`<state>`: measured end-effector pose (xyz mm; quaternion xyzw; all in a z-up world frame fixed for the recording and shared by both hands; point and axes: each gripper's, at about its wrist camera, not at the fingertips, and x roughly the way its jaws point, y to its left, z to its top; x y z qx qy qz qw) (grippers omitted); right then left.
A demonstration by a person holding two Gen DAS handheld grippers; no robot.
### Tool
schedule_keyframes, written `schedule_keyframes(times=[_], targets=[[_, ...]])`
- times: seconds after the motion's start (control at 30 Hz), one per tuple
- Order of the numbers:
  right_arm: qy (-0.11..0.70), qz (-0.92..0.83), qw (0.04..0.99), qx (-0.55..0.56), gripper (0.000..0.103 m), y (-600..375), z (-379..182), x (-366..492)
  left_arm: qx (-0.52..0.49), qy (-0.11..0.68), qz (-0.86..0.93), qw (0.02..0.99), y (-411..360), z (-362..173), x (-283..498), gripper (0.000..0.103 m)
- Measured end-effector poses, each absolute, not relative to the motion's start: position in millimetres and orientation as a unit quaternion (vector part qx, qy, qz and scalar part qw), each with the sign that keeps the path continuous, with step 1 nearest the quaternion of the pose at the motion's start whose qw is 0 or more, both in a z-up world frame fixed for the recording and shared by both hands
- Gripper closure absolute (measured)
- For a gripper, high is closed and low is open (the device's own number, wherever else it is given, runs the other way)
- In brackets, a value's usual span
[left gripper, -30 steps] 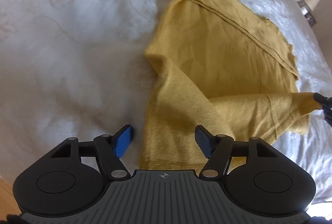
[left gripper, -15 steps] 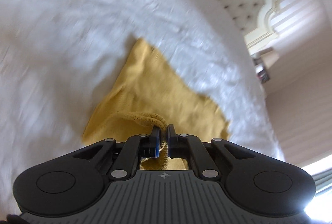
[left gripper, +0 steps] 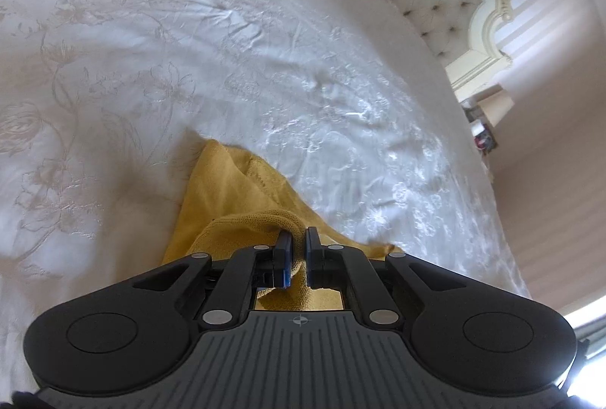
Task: Fold small clothes
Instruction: 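Lift the hem with both grippers and fold it over toward the collar, then open both grippers and release the folded hem onto the sweater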
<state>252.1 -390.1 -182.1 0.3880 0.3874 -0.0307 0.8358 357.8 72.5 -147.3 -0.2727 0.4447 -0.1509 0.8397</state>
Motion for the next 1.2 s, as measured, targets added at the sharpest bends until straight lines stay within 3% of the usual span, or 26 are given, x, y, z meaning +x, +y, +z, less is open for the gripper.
schedule_keyframes(times=[0.43, 0.5, 0.53, 0.57, 0.6, 0.7, 0.73, 0.77, 0.93, 1.2], targets=[[0.443, -0.027, 0.834, 0.327, 0.085, -384.6, -217.2, 321.6, -0.292, 0.462, -0.058, 0.835, 90.1, -189.7, 404.5, 0.094], [0.446, -0.032, 0.835, 0.32, 0.083, -385.9, -218.7, 325.7, -0.301, 0.45, -0.029, 0.84, 97.9, -191.7, 406.8, 0.087], [0.447, -0.035, 0.836, 0.316, 0.083, -386.1, -218.6, 326.2, -0.307, 0.446, -0.018, 0.841, 102.5, -191.7, 408.3, 0.073], [0.447, -0.037, 0.837, 0.313, 0.083, -386.3, -217.9, 326.3, -0.309, 0.442, -0.01, 0.842, 106.3, -190.3, 409.4, 0.065], [0.445, -0.04, 0.84, 0.309, 0.082, -386.1, -216.4, 325.0, -0.301, 0.44, -0.008, 0.846, 108.3, -186.7, 409.9, 0.064], [0.43, -0.052, 0.854, 0.288, 0.056, -382.2, -210.0, 316.2, -0.226, 0.438, -0.031, 0.87, 102.4, -169.9, 408.1, 0.059], [0.422, -0.057, 0.861, 0.277, 0.04, -380.8, -206.9, 312.6, -0.19, 0.44, -0.05, 0.876, 96.3, -164.1, 404.8, 0.055], [0.416, -0.06, 0.866, 0.27, 0.035, -380.2, -204.3, 308.2, -0.161, 0.441, -0.067, 0.88, 90.9, -159.9, 400.7, 0.053], [0.421, -0.053, 0.88, 0.212, 0.034, -365.2, -190.2, 291.9, -0.038, 0.45, -0.144, 0.88, 53.9, -156.5, 361.7, 0.053], [0.471, 0.017, 0.877, 0.092, 0.035, -303.7, -199.7, 278.2, 0.009, 0.494, -0.2, 0.846, 12.6, -186.6, 316.4, 0.053]])
